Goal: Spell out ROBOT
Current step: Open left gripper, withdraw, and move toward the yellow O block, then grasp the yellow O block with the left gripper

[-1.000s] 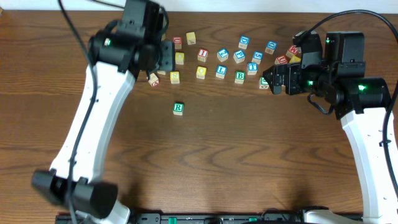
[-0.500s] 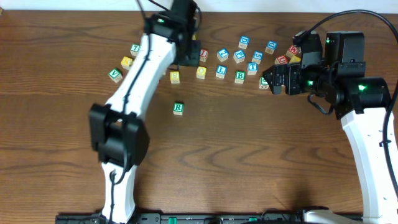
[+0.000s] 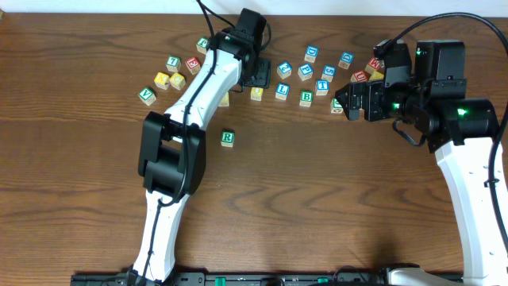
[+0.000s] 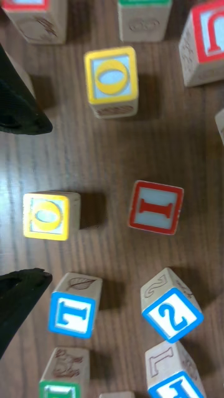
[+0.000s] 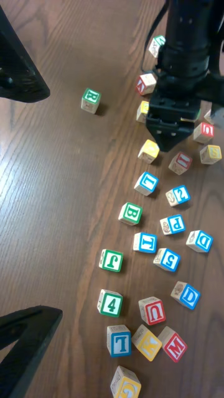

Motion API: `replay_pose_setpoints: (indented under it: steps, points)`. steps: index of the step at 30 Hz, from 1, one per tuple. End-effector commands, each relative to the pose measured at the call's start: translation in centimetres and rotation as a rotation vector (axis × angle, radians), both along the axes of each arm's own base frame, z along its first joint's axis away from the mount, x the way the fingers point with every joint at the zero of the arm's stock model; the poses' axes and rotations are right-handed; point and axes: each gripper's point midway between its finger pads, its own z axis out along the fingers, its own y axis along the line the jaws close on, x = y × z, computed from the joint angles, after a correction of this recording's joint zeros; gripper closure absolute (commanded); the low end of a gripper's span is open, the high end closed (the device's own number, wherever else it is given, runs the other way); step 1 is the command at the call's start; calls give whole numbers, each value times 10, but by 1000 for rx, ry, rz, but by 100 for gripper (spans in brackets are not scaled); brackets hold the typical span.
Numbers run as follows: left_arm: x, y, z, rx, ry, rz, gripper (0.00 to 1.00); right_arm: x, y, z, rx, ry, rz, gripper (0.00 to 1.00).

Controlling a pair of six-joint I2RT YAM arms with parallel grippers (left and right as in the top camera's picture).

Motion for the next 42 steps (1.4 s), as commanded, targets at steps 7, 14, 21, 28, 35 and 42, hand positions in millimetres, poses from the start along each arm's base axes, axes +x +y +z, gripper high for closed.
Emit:
replay_pose_setpoints:
  steps: [7,14,21,28,35,42]
  points:
    - [5,2,-24,49,9,16,32,2,1,7,10,-16,7,1]
    - [-2,-2,-32,88,12,15,33,2,1,7,10,-16,7,1]
    - [-6,-7,-47,104,29,7,40,2,1,7,10,-16,7,1]
    - [-7,0,-58,134,48,66,41,2,1,7,10,-16,7,1]
    - [-8,1,-59,135,54,73,56,2,1,7,10,-16,7,1]
    - [-7,0,-44,123,35,77,67,2,1,7,10,-16,7,1]
